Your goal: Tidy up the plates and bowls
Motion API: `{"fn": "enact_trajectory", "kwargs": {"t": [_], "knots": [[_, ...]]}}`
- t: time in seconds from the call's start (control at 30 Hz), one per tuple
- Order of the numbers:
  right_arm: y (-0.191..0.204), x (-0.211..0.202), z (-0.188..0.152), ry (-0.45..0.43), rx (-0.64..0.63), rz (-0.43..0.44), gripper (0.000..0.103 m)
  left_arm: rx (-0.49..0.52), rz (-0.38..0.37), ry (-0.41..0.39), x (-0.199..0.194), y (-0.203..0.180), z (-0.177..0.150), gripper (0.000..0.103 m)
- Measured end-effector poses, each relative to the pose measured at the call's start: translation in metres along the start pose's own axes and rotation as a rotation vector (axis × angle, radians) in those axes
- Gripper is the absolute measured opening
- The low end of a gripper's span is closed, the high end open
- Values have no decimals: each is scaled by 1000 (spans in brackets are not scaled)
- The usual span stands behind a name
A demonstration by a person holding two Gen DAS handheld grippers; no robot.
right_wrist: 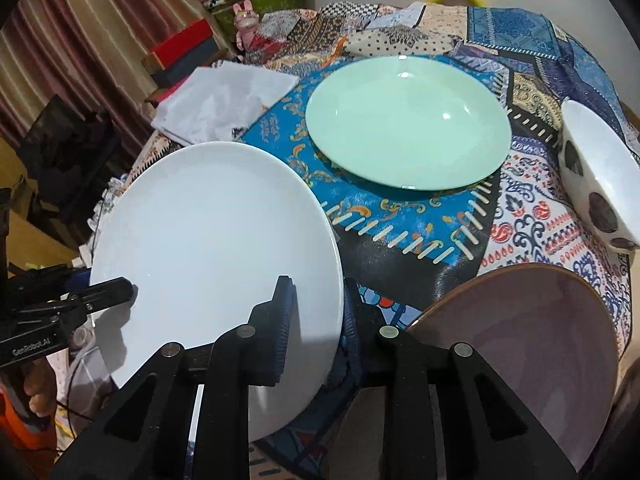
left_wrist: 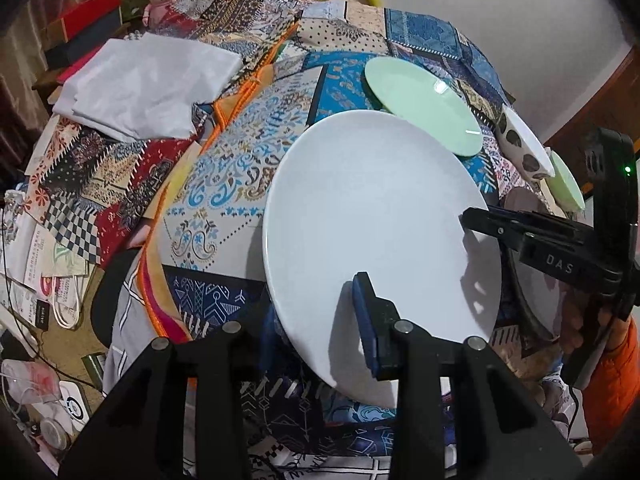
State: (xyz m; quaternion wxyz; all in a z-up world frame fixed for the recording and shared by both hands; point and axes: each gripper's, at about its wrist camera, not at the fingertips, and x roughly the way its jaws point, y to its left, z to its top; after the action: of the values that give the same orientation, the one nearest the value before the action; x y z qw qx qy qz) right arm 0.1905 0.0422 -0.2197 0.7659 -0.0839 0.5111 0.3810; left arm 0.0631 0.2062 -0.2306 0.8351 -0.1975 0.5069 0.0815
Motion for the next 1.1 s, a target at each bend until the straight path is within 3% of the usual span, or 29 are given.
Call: {"fn": "enact_trajectory", "kwargs": {"t": [0.43, 1.1], "knots": [[-13, -46, -6, -117, 35, -26, 22, 47, -14, -51, -19, -26, 13, 34], [-55, -100, -38, -210, 131, -66, 22, 155, -60, -90, -31, -93, 20, 34]]}}
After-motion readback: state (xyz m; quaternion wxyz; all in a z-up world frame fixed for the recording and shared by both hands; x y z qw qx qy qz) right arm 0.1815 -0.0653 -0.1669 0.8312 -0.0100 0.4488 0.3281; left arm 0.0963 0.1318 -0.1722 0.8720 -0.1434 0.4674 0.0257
